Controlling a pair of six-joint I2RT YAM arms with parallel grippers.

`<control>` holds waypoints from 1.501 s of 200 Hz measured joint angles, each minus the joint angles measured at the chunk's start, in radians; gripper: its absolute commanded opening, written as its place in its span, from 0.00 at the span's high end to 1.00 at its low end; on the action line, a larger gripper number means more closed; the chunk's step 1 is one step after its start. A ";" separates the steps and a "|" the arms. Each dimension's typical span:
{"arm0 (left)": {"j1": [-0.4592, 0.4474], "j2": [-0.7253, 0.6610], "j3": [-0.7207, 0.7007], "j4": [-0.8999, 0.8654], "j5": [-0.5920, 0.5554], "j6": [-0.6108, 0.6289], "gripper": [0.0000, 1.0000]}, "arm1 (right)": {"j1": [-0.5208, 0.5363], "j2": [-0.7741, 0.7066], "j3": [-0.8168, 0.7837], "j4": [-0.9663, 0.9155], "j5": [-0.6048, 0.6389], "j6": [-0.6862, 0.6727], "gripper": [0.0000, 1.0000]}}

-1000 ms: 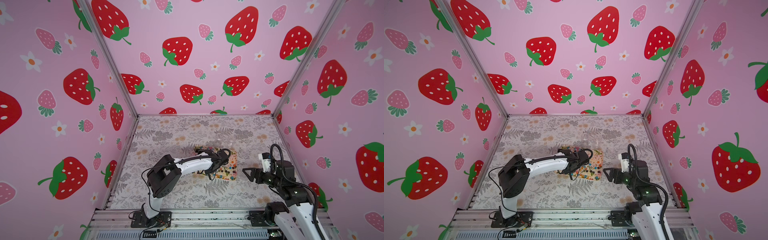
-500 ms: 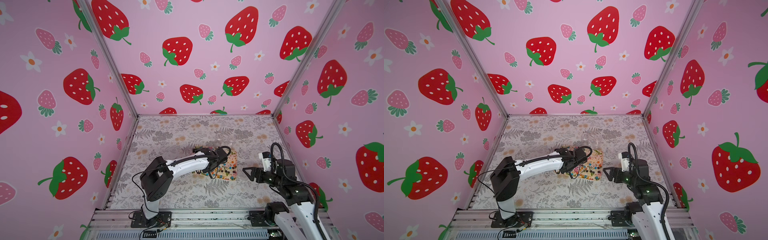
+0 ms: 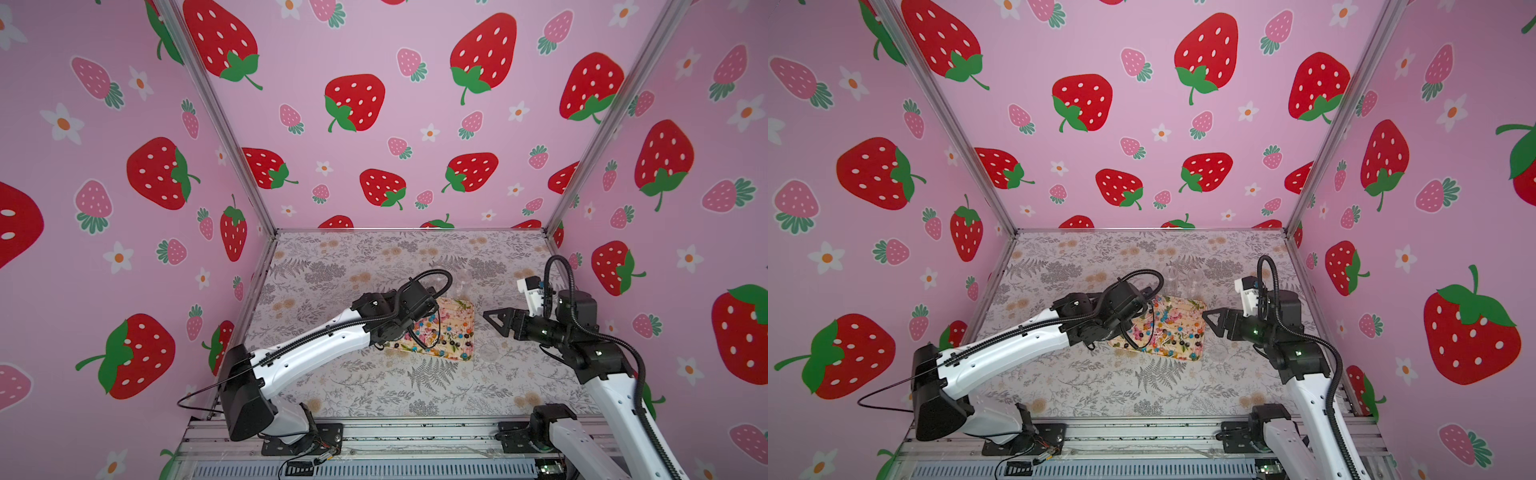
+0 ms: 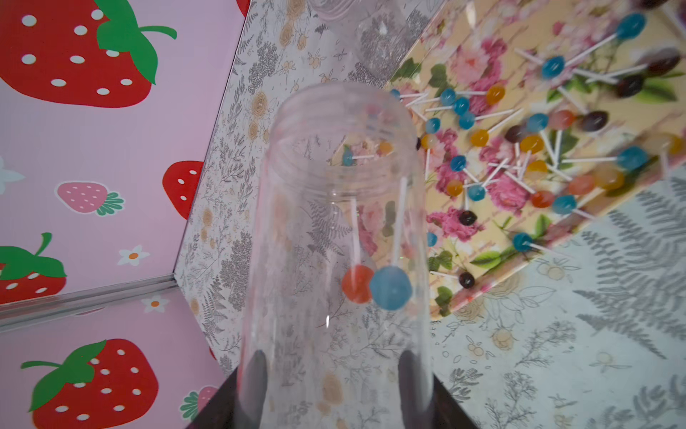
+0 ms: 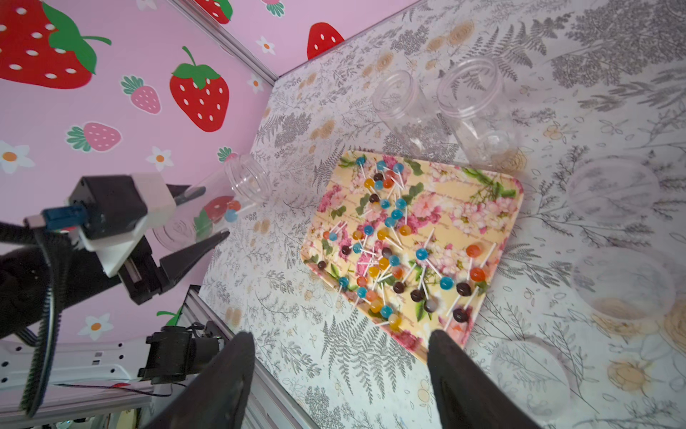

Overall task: Pour the candies out of the jar
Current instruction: 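Pour the candies out of the jar onto the tray.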

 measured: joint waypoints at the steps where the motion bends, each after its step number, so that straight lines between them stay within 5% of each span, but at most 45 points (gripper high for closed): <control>1: 0.001 -0.006 -0.005 0.005 0.008 -0.002 0.39 | 0.000 0.002 0.002 0.001 -0.001 0.001 0.25; 90: 0.111 -0.311 -0.261 0.252 0.451 -0.052 0.46 | 0.112 0.195 0.204 0.105 -0.080 0.058 0.34; 138: 0.156 -0.188 -0.229 0.278 0.537 -0.044 0.52 | 0.130 0.190 0.191 0.114 -0.053 0.071 0.34; 175: 0.153 0.034 -0.131 0.190 0.500 -0.006 0.53 | 0.130 0.146 0.153 0.108 -0.031 0.070 0.34; 227: 0.132 0.190 0.012 0.016 0.307 0.079 0.53 | 0.130 0.098 0.096 0.108 -0.024 0.068 0.34; 300: 0.109 0.236 0.040 -0.056 0.225 0.109 0.53 | 0.130 0.053 0.071 0.103 -0.021 0.068 0.34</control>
